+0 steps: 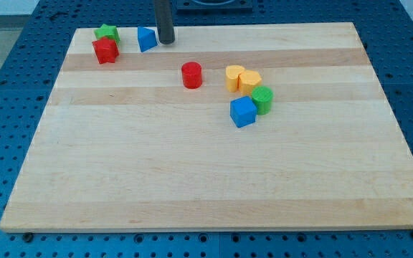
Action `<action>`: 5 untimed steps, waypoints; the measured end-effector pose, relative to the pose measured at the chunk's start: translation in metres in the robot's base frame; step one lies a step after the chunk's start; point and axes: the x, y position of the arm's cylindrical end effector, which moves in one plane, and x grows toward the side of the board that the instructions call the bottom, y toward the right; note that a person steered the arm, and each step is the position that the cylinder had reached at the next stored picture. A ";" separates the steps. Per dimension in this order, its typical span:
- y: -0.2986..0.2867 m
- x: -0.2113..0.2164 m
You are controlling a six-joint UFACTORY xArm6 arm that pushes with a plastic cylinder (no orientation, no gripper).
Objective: Move the blue triangle to the green star
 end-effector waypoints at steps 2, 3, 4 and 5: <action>-0.040 0.000; -0.038 0.002; -0.047 0.002; -0.059 0.002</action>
